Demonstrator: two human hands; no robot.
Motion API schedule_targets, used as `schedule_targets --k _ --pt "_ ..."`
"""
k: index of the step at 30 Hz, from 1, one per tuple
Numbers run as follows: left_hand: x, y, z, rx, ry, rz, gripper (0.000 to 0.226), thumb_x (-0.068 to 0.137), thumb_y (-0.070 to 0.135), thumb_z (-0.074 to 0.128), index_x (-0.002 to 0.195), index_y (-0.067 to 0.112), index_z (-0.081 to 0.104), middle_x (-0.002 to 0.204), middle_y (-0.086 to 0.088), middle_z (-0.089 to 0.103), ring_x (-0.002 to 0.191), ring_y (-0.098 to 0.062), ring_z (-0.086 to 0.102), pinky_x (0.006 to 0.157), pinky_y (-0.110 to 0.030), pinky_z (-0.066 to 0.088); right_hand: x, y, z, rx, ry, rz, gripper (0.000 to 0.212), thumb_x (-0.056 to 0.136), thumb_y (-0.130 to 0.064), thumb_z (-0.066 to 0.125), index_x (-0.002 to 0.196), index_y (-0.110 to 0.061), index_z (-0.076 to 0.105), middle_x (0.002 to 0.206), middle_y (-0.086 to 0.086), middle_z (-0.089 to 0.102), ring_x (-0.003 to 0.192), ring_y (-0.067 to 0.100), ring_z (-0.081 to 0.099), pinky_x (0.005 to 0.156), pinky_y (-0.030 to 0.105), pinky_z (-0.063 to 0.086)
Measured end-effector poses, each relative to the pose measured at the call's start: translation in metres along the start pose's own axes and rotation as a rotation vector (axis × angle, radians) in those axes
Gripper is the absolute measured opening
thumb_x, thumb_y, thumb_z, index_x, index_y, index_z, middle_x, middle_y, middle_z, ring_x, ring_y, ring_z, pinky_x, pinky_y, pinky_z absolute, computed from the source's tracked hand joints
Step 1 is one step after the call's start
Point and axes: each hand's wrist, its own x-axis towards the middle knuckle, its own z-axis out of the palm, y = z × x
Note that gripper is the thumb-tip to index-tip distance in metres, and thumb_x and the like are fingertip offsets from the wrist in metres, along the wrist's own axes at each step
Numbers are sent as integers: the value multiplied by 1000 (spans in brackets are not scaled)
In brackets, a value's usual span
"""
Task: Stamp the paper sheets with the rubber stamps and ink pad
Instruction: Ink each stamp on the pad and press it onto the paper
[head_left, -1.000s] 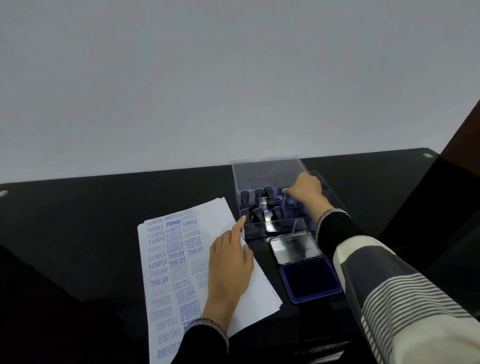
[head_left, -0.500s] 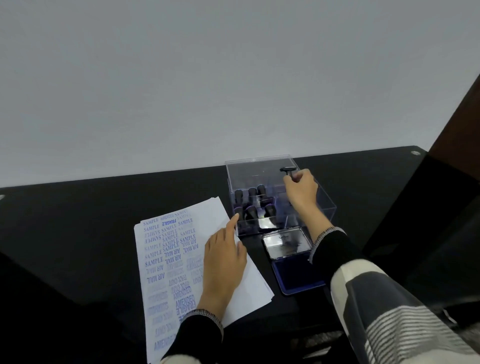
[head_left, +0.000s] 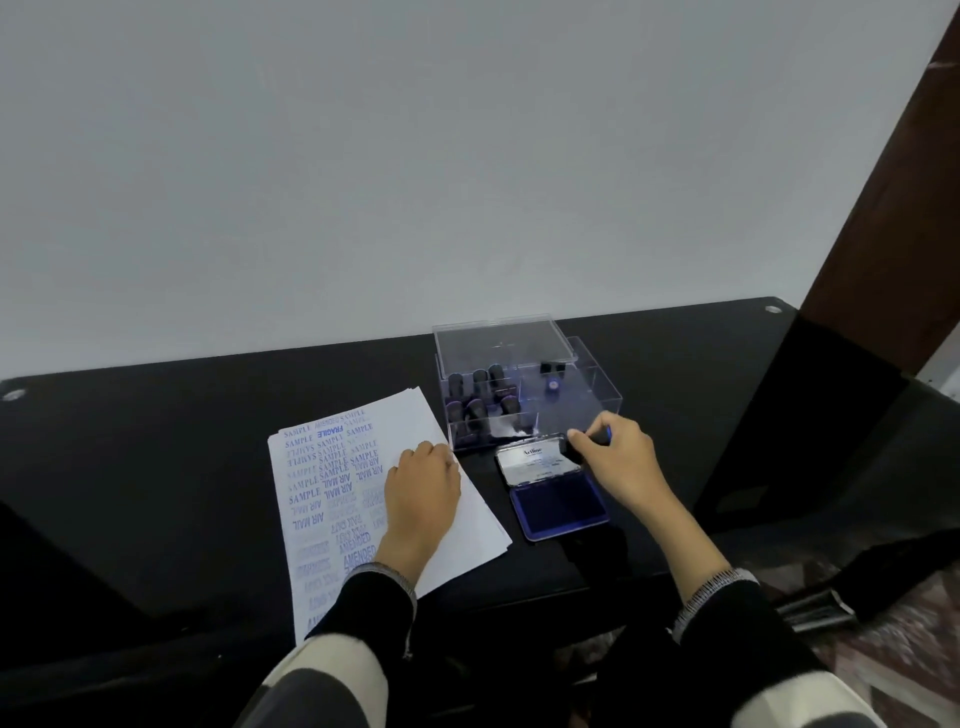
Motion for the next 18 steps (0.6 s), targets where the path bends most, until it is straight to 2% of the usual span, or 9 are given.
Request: schedule_targets --k 2,5,8,12,16,18 --pt "-5 -13 -6 -177 -37 20 23 99 21 44 111 19 63 115 3 62 103 -17 54 88 -32 44 -2 -3 0 -84 -45 -22 28 90 -23 60 71 -5 49 65 7 54 57 16 46 52 26 36" --pt "-21 -38 -17 -358 55 25 23 97 13 48 112 17 65 117 4 62 110 -14 53 93 -24 38 0 -4 7 -192 -95 -66 27 88 -19 58 67 -11 44 61 5 50 54 16 40 50 29 33" --pt "-32 -70 -30 -321 109 -69 25 97 12 47 114 17 64 121 5 60 114 -11 50 98 -25 36 1 -2 16 -333 -148 -102 21 86 -19 57 70 -10 47 65 9 56 57 21 46 53 32 36" --pt "-41 -108 -42 -267 162 -111 25 93 8 51 113 16 65 119 3 61 112 -14 53 98 -31 39 -3 -3 23 -495 -182 -136 22 88 -22 55 71 -12 44 67 5 55 60 23 48 52 33 35" --pt "-45 -129 -39 -197 183 -196 25 92 13 54 115 17 64 127 0 59 127 -23 47 111 -48 32 -7 -1 29 -566 -171 -139 21 89 -22 52 73 -11 43 68 6 55 64 27 50 56 35 38" --pt "-47 -131 -35 -180 163 -219 26 93 18 53 116 18 63 129 -1 58 131 -24 43 112 -53 28 -6 0 31 -582 -164 -146 21 89 -21 52 73 -11 43 68 7 55 66 29 52 56 35 38"
